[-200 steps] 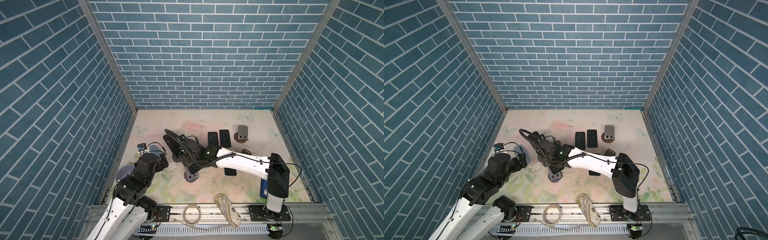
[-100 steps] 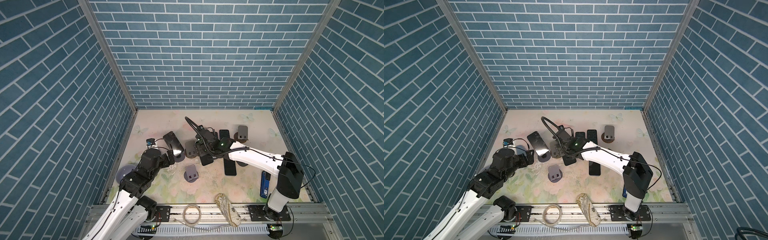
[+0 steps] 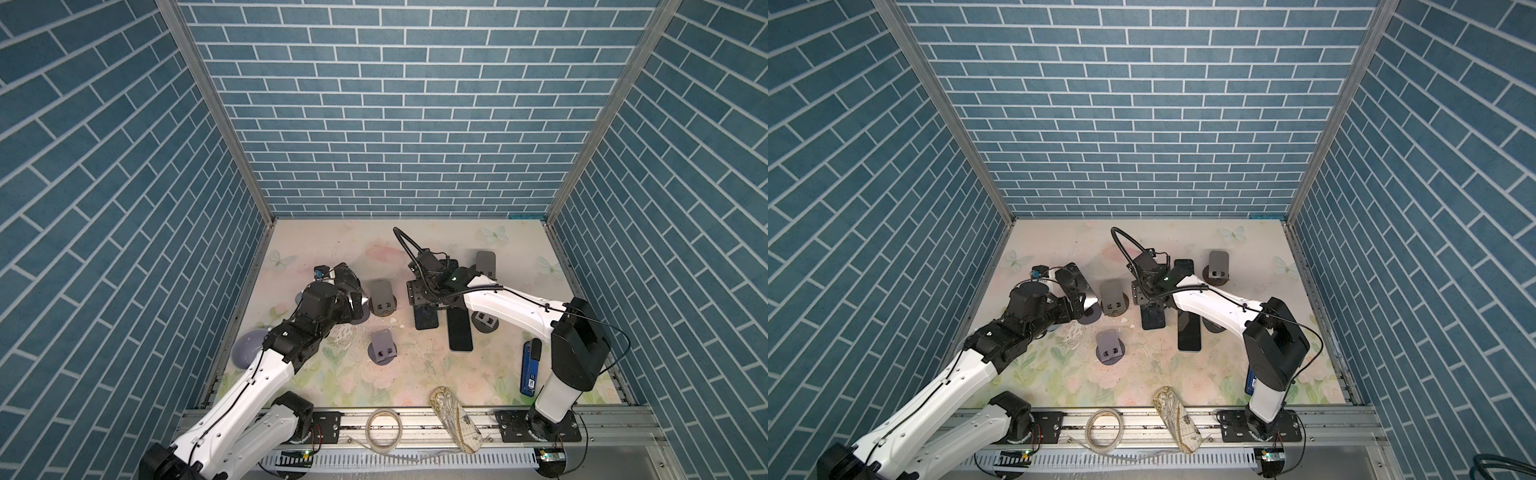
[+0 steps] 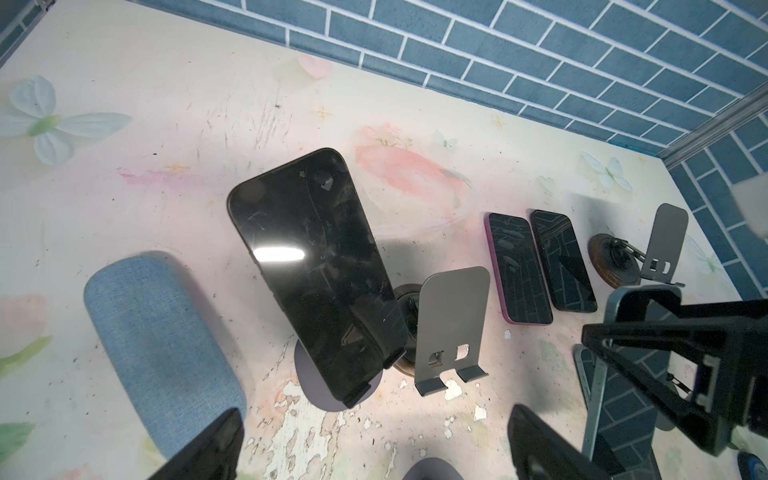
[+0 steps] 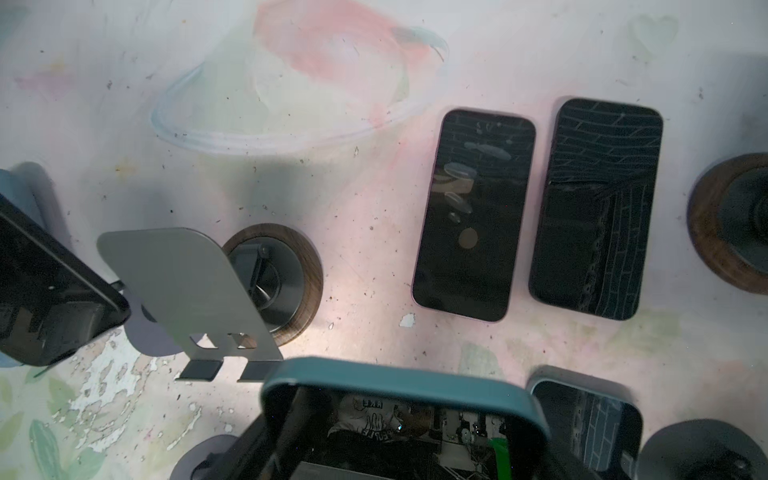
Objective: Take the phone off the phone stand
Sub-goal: 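Lift the teal-edged phone off its stand and carry it toward the flat phones, then lower the teal-edged phone toward the table beside the purple-edged phone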
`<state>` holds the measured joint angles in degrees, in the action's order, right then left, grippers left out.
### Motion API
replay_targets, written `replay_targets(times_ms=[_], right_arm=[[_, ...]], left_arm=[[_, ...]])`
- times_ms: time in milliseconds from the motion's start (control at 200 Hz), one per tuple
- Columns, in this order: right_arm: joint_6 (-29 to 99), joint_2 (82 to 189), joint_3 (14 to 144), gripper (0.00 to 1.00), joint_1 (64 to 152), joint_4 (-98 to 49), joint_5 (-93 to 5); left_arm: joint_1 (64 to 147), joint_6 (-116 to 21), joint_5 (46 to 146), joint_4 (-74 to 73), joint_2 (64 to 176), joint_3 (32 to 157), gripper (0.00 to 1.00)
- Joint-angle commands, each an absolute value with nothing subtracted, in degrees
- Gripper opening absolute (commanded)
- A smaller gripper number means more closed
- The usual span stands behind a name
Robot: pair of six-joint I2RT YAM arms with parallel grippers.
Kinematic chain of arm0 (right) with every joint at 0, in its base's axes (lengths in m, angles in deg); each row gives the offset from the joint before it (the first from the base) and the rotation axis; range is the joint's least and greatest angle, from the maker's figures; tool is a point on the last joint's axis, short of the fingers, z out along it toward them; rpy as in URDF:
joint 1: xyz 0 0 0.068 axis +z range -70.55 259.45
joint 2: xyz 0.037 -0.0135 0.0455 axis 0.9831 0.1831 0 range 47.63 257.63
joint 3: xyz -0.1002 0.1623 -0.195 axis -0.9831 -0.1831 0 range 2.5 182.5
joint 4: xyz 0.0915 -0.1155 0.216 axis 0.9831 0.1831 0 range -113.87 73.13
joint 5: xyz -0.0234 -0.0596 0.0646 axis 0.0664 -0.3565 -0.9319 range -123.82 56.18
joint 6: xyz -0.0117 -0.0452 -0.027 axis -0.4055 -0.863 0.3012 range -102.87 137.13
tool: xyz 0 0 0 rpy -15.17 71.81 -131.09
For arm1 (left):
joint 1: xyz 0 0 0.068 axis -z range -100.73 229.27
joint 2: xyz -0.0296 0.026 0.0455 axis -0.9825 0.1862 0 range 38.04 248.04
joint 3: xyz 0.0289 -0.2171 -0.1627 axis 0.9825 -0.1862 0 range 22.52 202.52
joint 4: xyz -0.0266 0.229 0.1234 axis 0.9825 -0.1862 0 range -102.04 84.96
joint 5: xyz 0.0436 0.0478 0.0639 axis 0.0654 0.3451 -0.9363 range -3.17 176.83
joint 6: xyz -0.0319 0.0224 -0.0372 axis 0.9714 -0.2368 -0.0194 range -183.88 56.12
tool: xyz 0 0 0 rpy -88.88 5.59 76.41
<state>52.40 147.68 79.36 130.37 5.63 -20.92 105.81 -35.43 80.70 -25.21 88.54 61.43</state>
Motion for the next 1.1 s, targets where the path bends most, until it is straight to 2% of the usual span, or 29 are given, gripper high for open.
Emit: replay_targets(times_ms=[0,350,1095], right_arm=[[56.46,149.35,77.93,0.54,129.83,7.51,-22.34],[59.31,151.38,74.82,0.54,128.11,7.13,-25.17],[61.78,154.50,73.51,0.56,127.53,8.09,-26.97]], left_arm=[[105.93,-36.37,81.25,-22.28,89.80,64.08,1.00],[105.94,-36.24,81.65,-20.69,93.09,65.19,1.00],[105.94,-36.28,81.28,-20.20,92.88,63.87,1.00]])
